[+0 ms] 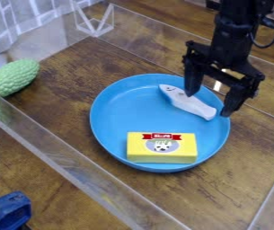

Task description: Put the white object in the blue tray

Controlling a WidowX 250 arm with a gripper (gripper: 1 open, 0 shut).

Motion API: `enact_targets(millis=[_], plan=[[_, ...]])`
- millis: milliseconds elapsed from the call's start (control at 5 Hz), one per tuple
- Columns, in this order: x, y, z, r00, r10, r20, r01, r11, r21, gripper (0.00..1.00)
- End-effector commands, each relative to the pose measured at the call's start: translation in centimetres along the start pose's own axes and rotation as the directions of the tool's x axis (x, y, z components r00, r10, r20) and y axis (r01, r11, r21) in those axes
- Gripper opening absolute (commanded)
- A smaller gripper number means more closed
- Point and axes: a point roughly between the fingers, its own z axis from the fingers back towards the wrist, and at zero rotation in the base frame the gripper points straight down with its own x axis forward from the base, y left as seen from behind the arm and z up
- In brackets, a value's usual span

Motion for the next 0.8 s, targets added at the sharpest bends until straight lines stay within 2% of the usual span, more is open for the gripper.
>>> enact_targets(millis=[0, 200, 400, 600], plan=[[1.1, -0.8, 3.0, 0.998, 0.001, 0.060, -0.001, 1.000, 0.002, 1.00], [0.9, -1.4, 3.9, 0.999, -0.006, 0.051, 0.005, 1.000, 0.004, 1.00], [1.3, -0.8, 4.0, 0.999, -0.012, 0.038, 0.012, 1.000, -0.004, 1.00], [1.4, 0.4, 3.8, 1.000, -0.003, 0.006, 0.003, 1.000, 0.002, 1.00]])
